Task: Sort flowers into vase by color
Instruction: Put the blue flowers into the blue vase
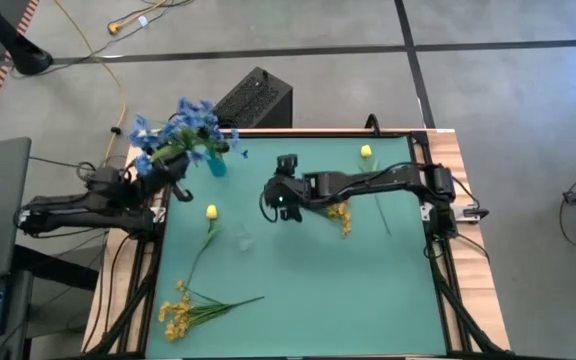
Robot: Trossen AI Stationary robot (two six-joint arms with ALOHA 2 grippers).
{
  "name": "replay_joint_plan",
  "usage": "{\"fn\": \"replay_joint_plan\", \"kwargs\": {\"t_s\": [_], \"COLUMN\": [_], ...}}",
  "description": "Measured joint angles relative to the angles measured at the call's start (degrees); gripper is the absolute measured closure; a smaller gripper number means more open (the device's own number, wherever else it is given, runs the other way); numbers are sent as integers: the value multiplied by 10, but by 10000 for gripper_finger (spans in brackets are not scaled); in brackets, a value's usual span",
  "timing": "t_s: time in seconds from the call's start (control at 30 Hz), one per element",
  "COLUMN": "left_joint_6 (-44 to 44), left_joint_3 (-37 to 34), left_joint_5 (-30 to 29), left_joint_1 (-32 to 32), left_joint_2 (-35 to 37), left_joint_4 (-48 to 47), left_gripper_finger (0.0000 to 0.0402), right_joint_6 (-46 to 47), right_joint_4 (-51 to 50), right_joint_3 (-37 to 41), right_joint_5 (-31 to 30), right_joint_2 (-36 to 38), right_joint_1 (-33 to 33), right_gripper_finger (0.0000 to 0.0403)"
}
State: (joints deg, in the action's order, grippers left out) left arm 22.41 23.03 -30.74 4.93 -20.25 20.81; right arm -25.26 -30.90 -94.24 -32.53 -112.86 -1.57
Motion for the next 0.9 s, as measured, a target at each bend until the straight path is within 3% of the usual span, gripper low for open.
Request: {"fn": "replay_joint_plan", "kwargs": {"t_s": [0.1,0.2,0.33,0.6,0.7,0.77,0.9], "left_joint_6": [45,65,40,-60,-98,-117,-135], "left_joint_3": [-65,-111,-122,-122,-122,-122,-122], "left_joint_5": [-33,-20,81,256,361,420,455], "left_joint_1": [0,0,0,0,-1,-1,-1], "left_joint_2": [2,2,2,8,8,8,6], "left_joint_4": [129,205,205,202,196,196,186], "left_gripper_finger": [400,401,401,401,401,401,401], "right_joint_6": [31,52,57,47,49,52,100], "right_joint_4": [-16,-22,-15,27,125,219,517], "right_joint_3": [0,0,0,14,79,144,277], "right_joint_5": [40,75,115,120,124,165,389], "right_joint_2": [0,0,0,47,94,133,195], "right_joint_1": [-21,-38,-51,-33,-29,-30,-31], "right_gripper_finger": [138,138,138,146,162,174,193]}}
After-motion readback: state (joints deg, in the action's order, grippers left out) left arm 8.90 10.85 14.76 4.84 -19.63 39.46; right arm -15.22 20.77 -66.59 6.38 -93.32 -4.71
